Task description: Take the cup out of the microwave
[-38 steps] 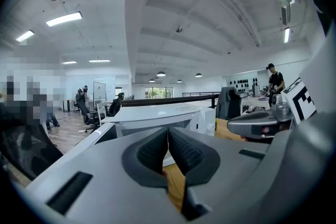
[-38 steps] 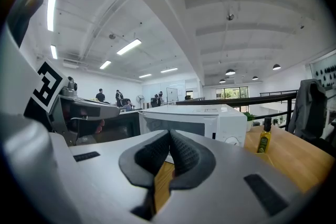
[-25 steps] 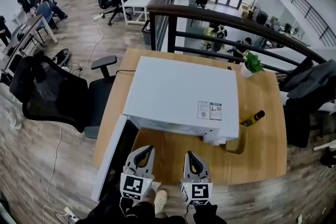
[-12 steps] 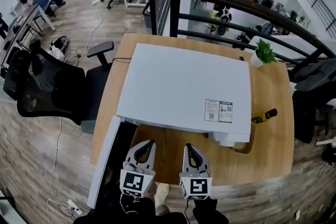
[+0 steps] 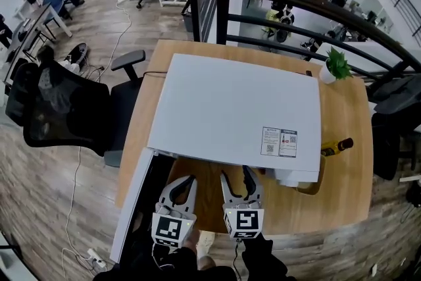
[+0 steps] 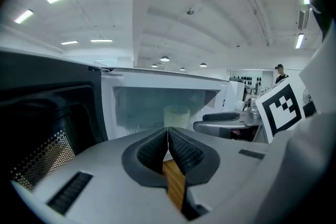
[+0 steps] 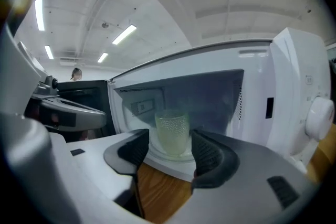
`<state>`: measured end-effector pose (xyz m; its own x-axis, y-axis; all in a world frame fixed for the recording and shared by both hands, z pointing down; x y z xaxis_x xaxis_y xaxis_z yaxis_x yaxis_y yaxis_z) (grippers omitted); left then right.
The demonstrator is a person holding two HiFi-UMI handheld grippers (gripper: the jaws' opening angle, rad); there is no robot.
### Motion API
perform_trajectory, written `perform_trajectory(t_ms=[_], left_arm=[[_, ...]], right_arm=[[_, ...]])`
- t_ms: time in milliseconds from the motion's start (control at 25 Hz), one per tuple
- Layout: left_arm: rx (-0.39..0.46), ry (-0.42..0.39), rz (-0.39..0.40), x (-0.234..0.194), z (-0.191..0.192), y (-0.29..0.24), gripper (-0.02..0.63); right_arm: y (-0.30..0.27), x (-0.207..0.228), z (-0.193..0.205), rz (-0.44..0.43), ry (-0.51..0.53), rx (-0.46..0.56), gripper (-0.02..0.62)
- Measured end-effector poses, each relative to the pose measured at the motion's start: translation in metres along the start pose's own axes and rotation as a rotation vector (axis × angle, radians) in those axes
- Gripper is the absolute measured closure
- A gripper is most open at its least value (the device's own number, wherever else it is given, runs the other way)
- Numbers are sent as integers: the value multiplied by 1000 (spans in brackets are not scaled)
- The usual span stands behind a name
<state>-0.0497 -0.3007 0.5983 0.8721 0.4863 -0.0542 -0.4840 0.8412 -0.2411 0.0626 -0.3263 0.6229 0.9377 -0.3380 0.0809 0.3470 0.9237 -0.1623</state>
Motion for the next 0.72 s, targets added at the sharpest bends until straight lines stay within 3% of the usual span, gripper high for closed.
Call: perform_trajectory(t_ms=[360,720], left_arm=[[-6,4,-3,-4,0,-3,581],[-10,2,-6,-7,2,-3,581]], right_arm=[[-38,2,3,3,-10,-7,168],[-61,5,9,23,-3,-2,117]])
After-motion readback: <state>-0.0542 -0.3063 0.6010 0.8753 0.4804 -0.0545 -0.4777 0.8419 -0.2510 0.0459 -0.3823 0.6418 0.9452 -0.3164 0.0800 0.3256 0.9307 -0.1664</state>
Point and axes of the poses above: the fingertips, and each gripper's own axes: y backward along the fingers, x to its right, z out of its underside, the point moved 1 cm from there along y, backward along the fingers, and after that the axes turned 8 degrees about x, right-handed, at the moved point
